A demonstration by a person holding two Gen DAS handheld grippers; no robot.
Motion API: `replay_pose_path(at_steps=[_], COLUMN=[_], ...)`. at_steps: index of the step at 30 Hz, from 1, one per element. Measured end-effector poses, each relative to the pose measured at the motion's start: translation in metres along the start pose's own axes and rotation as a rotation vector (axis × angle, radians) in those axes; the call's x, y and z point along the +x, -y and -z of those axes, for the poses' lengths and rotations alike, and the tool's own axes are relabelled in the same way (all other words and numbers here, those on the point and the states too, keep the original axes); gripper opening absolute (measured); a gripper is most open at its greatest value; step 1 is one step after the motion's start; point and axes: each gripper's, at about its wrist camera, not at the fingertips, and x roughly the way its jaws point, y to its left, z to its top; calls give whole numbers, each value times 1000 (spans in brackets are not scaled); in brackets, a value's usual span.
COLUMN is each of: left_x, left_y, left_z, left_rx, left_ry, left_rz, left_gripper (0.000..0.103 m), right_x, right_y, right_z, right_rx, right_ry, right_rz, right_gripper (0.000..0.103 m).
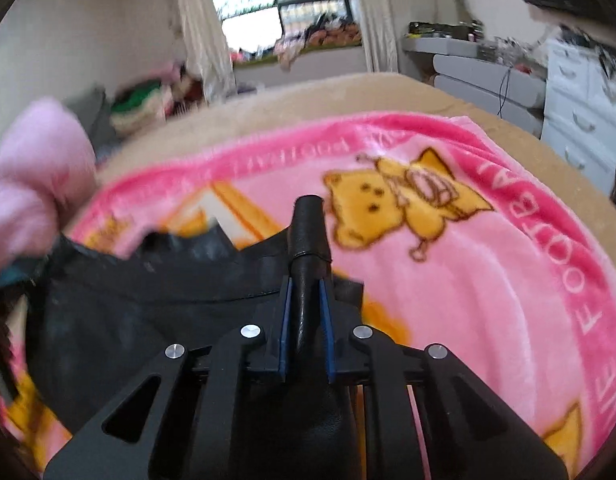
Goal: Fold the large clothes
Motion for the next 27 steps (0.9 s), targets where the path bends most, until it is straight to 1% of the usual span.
replay_pose_path(at_steps=[3,5,8,12,17,22,23,24,26,27], left_x=[-16,-12,6,34,52,64,66,67,69,69], left_y=[11,15,16,10,4,-4,-6,-7,-9,-10], left_z=[-12,-16,-15,-7,0,5,6,8,8,9], left_rx=[23,23,21,19,12,-8,-16,-21,-28,-32], left_ry=[81,104,87,44,0,-37,-42,-45,-52,-52], left_rz=[9,0,-20,-49,-84,-103,-101,-99,-95,-93], left_gripper=[5,5,4,4,6,10,11,12,13,14], right_x=[-2,3,16,32,45,57,58,59,62,62], right_y=[5,6,4,2,6,14,15,16,20,22], right_z=[-9,-11,-8,1,10,19,21,22,24,24], right_rx=[52,58,41,-11,-9,20,23,27,47,60], right_ry=[35,39,20,-11,-51,-99,-105,-112,-131,-132], right_rz=[-8,4,41,103,136,162,168,181,188,183], right_gripper=[10,10,10,10,11,17,21,27,34,35])
